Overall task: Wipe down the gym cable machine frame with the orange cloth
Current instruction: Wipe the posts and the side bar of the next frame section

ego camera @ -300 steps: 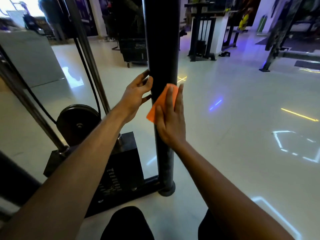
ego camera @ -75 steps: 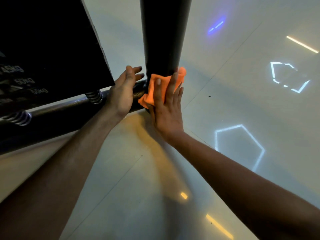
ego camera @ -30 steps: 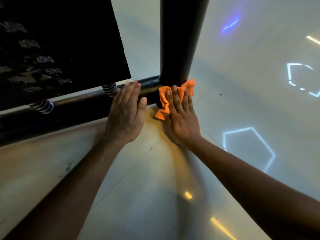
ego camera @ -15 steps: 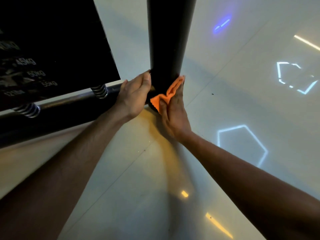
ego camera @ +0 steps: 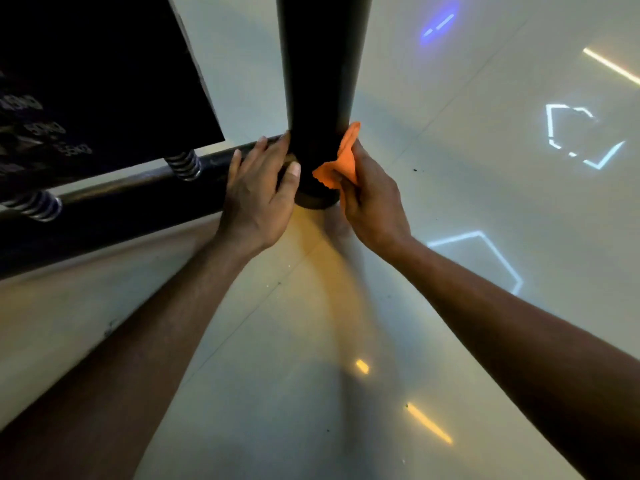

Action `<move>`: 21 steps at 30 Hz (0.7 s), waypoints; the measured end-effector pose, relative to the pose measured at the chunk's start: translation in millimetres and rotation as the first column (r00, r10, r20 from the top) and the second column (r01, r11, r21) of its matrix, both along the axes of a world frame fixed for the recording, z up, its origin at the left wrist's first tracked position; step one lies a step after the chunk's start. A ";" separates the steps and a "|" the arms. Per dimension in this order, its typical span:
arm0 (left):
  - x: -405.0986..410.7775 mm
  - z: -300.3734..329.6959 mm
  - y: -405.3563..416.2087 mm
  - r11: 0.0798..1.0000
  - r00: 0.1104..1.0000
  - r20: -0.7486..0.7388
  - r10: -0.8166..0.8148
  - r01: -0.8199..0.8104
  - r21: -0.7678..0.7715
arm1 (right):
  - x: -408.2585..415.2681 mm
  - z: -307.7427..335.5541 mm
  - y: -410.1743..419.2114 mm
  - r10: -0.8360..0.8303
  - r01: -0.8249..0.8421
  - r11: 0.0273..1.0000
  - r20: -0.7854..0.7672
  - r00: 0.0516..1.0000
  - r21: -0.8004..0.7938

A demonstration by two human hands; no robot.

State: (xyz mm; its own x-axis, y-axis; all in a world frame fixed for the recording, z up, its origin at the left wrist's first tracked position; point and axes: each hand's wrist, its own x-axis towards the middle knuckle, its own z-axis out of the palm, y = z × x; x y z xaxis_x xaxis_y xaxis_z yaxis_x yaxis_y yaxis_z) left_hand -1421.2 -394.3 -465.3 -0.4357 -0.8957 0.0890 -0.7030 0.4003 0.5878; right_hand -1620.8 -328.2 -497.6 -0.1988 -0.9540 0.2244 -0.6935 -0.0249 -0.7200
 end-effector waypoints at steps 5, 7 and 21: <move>7.2 26.7 52.2 0.997 1.000 0.025 -0.006 0.004 0.083 | 6.3 51.0 54.2 -0.015 0.030 0.977 -0.071 0.997 0.212; 13.3 50.3 74.6 0.994 0.999 0.050 -0.002 -0.004 0.113 | 7.2 77.1 80.4 0.045 -0.018 0.969 -0.104 0.994 0.247; 35.8 388.1 184.4 0.963 0.964 0.218 -0.150 0.093 0.251 | 29.9 424.1 208.1 0.178 -0.089 0.891 -0.161 0.971 0.446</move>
State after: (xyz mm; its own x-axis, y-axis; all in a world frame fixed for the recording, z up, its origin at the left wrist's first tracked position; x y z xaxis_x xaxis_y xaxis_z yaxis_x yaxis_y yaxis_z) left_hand -1385.4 -209.9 -77.2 -0.5258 -0.8171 -0.2362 -0.7862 0.3609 0.5017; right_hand -1590.9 -120.1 -73.5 -0.0577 -0.9790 -0.1957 -0.8314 0.1557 -0.5335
